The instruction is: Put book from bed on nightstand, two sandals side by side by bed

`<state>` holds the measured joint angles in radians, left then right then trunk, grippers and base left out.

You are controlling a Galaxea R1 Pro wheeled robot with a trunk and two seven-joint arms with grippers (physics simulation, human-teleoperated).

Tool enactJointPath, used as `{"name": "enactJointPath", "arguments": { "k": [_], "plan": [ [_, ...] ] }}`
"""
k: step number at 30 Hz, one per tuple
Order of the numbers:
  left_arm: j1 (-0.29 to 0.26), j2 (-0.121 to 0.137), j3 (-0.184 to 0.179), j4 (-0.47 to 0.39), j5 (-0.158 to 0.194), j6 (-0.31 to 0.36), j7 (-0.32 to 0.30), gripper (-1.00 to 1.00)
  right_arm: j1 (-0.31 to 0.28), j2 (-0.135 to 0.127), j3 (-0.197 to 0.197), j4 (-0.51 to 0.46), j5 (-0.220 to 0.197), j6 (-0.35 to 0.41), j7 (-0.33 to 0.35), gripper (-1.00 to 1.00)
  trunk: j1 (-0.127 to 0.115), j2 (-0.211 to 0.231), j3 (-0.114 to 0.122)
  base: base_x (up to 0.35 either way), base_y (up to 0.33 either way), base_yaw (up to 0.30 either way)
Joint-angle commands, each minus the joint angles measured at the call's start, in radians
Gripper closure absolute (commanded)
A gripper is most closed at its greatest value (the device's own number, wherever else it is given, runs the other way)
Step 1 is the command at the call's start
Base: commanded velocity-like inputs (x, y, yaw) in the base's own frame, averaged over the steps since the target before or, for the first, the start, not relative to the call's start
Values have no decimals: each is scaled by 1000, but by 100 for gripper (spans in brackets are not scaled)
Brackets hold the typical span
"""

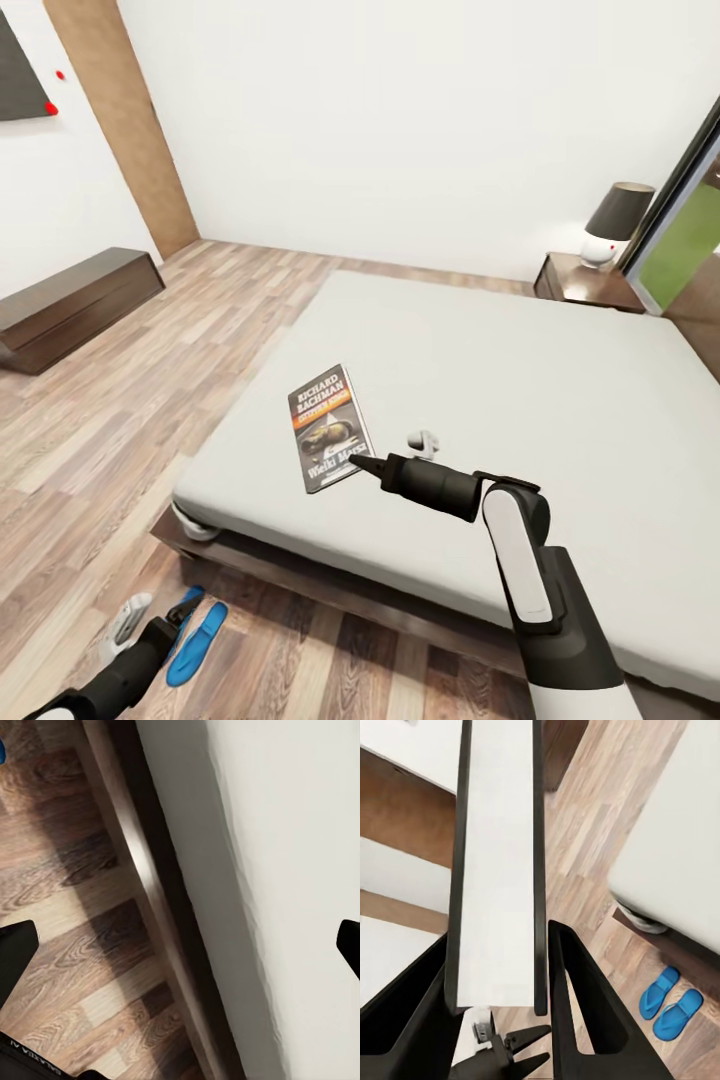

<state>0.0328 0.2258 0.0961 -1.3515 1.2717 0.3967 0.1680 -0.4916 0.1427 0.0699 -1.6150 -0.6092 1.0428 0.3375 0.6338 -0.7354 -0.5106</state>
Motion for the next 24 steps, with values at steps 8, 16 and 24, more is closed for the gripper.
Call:
{"name": "enactJointPath", "arguments": {
  "k": [8, 16, 24],
  "plan": [
    [0, 1, 1, 8, 8, -17, 8, -100, -1, 0, 10, 0, 2, 4, 9, 100, -30, 55, 32, 0, 0, 206],
    [-2, 1, 1, 10, 9, -20, 8, -100, -1, 0, 10, 0, 3, 4, 9, 100, -61, 111, 66, 0, 0, 215],
    [-2, 1, 1, 10, 10, -21, 6, -100, 0, -1, 12, 0, 3, 4, 16, 100, -92, 167, 100, 0, 0, 182]
  ]
}}
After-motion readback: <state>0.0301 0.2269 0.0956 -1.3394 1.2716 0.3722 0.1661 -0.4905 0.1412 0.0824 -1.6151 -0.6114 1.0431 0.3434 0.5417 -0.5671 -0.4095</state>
